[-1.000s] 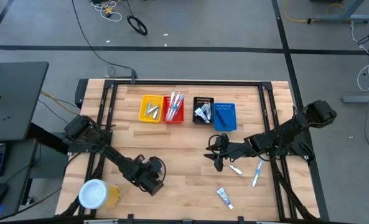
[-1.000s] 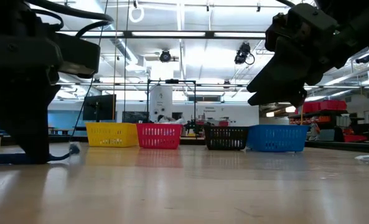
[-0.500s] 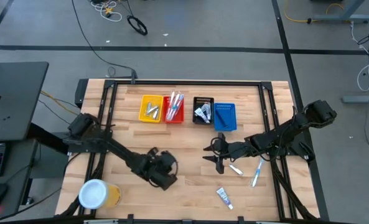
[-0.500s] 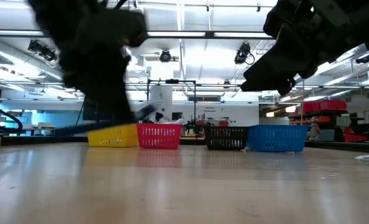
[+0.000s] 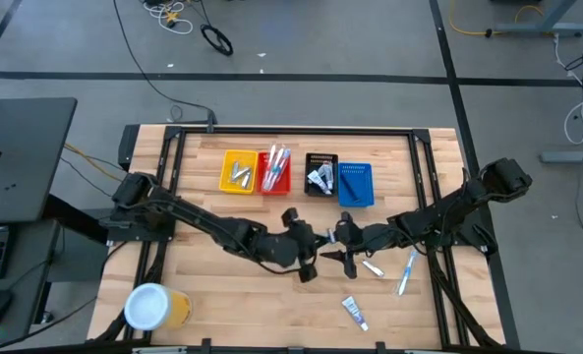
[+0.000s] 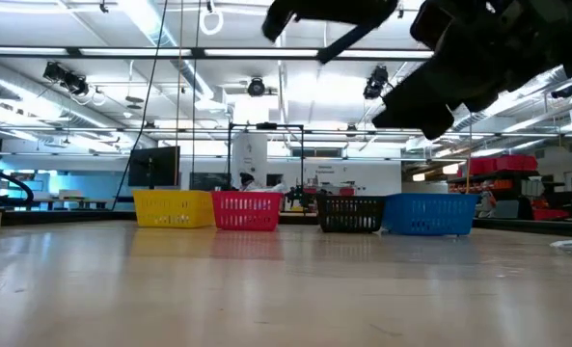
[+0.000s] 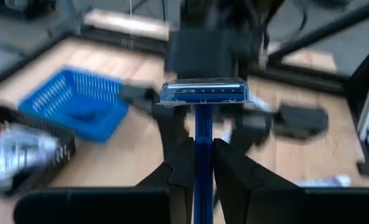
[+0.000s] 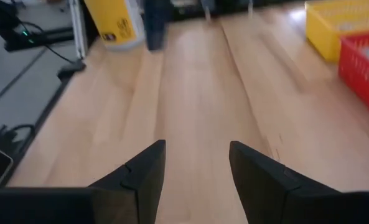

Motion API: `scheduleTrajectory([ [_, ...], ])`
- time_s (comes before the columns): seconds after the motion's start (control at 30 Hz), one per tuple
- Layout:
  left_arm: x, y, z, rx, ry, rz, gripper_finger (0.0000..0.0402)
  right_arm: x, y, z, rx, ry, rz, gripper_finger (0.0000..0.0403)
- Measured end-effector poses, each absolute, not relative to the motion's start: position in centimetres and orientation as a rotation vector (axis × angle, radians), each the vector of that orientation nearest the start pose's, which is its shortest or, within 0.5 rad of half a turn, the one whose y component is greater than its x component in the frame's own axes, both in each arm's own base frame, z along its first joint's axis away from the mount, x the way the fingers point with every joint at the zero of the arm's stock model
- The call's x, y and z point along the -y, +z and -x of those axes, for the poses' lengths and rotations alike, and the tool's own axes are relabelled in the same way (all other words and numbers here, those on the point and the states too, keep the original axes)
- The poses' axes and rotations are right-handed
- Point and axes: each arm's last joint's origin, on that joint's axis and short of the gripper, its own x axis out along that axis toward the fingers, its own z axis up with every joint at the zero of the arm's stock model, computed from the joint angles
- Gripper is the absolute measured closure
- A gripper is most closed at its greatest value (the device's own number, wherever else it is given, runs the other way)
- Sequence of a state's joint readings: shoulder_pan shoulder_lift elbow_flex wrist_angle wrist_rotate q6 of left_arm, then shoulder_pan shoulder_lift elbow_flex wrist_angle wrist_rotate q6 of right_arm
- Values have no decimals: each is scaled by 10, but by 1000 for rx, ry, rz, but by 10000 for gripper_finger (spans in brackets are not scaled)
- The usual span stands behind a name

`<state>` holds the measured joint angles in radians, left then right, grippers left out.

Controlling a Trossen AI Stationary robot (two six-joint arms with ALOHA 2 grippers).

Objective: Pick & Place Travel size toiletries
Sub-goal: Put the blue razor into the blue bin

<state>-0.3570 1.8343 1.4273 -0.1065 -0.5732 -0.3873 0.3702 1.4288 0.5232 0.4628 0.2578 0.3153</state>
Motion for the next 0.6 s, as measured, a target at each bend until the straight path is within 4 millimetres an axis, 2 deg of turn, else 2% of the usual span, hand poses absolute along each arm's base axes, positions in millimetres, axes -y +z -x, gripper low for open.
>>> scheduleTrajectory([
  [0.3,124,280,-403,-321,307,151,351,-97,188,-257,-217,109,-113,215],
  [0.6,124,282,-404,-304,307,161,355,-96,194,-258,-152,48,-139,215],
])
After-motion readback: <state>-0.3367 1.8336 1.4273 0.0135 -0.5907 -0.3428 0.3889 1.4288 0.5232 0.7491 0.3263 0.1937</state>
